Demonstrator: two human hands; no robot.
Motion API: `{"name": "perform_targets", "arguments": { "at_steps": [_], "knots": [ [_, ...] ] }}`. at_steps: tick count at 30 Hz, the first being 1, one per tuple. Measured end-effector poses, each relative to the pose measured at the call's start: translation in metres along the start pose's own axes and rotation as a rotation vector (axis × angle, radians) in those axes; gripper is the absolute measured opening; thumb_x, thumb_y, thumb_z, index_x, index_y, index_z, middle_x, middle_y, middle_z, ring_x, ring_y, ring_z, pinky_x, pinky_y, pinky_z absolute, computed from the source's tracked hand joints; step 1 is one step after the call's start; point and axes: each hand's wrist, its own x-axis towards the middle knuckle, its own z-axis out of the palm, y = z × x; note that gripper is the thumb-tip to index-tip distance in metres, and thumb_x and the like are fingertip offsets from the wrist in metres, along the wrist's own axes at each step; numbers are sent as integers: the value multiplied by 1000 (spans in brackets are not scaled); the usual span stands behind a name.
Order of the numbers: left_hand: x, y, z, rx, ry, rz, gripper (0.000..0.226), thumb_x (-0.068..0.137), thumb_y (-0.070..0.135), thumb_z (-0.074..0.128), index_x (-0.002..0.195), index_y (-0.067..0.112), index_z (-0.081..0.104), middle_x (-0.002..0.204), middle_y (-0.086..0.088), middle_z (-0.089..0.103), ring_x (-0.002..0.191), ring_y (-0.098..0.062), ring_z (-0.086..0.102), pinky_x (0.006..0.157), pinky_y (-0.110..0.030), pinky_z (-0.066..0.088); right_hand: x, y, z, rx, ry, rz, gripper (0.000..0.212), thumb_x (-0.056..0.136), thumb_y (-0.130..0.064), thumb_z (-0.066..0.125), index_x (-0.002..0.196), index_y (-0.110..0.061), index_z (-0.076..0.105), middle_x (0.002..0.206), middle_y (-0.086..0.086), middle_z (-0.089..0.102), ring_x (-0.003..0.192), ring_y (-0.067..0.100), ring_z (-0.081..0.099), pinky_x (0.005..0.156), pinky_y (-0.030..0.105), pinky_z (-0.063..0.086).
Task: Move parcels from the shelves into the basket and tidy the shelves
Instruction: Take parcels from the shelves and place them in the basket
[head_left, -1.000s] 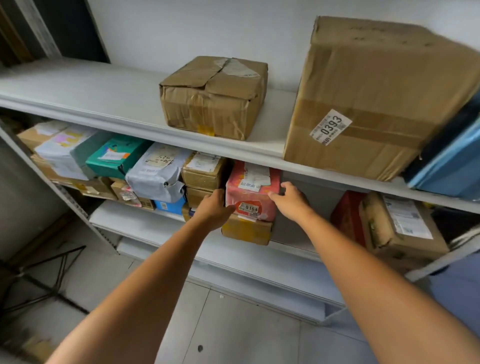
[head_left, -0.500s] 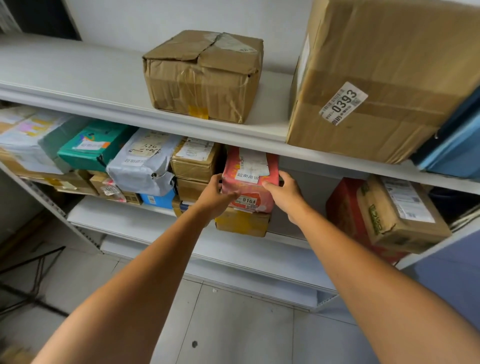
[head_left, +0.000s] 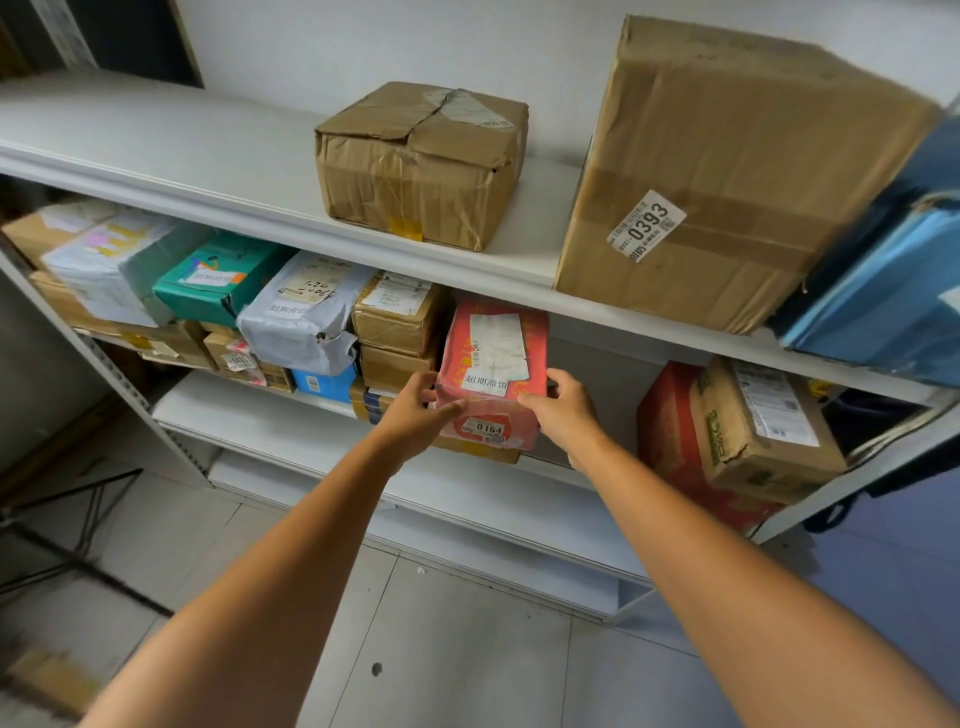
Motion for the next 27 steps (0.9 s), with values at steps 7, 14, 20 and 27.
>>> {"name": "perform_targets", "arguments": {
  "at_steps": [7, 14, 20, 27],
  "knots": [
    [13, 6, 1, -56, -33, -11, 62, 95, 29, 61, 149, 19, 31, 130, -14, 58, 93, -15, 65, 65, -23, 52, 9, 5, 2, 86, 38, 53, 34, 88, -35, 69, 118, -33, 54, 115, 1, 65, 100, 21, 66, 88, 48, 57],
    [38, 12, -1, -167, -61, -70, 70, 91, 24, 68, 150, 27, 31, 119, -6, 61, 97, -23, 67, 74, -36, 58, 23, 4, 4, 79, -5, 121, 67, 88, -41, 69, 147, -32, 39, 127, 0, 61, 108, 23, 64, 93, 47, 54],
    [52, 11, -7, -174, -101, -115, 67, 90, 27, 68, 147, 39, 33, 119, -8, 63, 96, -25, 70, 63, -35, 59, 33, 4, 6, 189, -45, 173, 65, 89, -38, 70, 146, -39, 38, 123, -4, 64, 100, 17, 66, 78, 41, 56],
    [65, 14, -13, -143, -144, -156, 77, 87, 27, 73, 148, 40, 29, 117, -6, 66, 92, -25, 72, 77, -48, 60, 40, 0, 8, 205, -26, 144, 71, 90, -32, 72, 150, -34, 35, 121, -6, 63, 90, 7, 61, 62, 18, 43]
  ]
}}
